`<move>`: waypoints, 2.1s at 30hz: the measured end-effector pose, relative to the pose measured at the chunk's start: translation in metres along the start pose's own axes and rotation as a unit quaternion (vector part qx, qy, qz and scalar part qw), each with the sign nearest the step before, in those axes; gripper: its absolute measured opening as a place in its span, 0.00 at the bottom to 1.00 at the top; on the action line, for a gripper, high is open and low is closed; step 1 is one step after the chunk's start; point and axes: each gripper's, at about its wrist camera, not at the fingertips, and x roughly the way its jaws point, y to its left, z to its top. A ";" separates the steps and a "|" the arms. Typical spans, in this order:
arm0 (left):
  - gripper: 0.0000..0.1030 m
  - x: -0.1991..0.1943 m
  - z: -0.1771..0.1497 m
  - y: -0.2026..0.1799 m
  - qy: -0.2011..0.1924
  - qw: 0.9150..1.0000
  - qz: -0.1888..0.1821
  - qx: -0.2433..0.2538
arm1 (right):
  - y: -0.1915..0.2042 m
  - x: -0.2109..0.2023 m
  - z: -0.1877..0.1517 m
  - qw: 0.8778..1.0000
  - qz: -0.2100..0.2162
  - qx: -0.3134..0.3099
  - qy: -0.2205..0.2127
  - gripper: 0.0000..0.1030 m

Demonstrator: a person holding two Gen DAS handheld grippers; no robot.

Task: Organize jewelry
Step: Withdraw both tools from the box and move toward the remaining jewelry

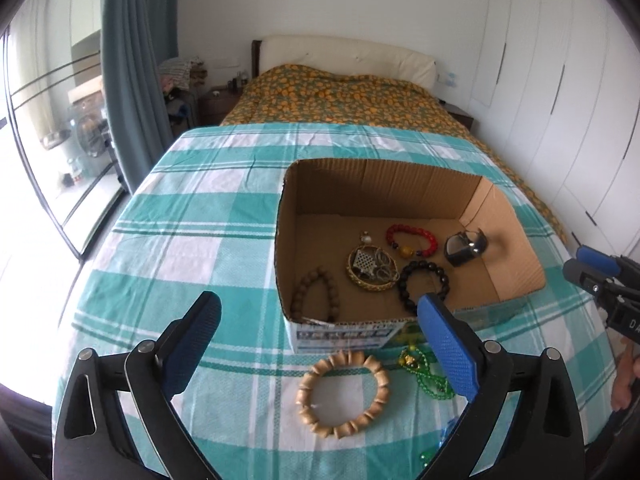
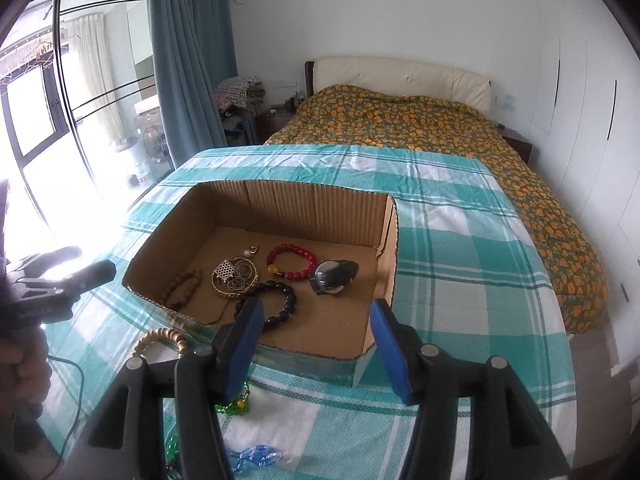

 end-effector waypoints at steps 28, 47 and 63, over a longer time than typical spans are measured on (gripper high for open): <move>0.97 -0.008 -0.142 0.002 0.060 0.998 0.021 -0.021 | 0.004 -0.049 -0.186 0.996 -0.067 0.054 0.018 0.59; 1.00 0.013 -0.151 -0.009 0.095 0.995 0.037 0.011 | 0.018 -0.034 -0.205 0.997 -0.068 0.033 0.019 0.68; 1.00 0.011 -0.155 -0.011 0.095 0.995 0.038 0.010 | 0.021 -0.035 -0.209 0.997 -0.076 0.024 0.018 0.76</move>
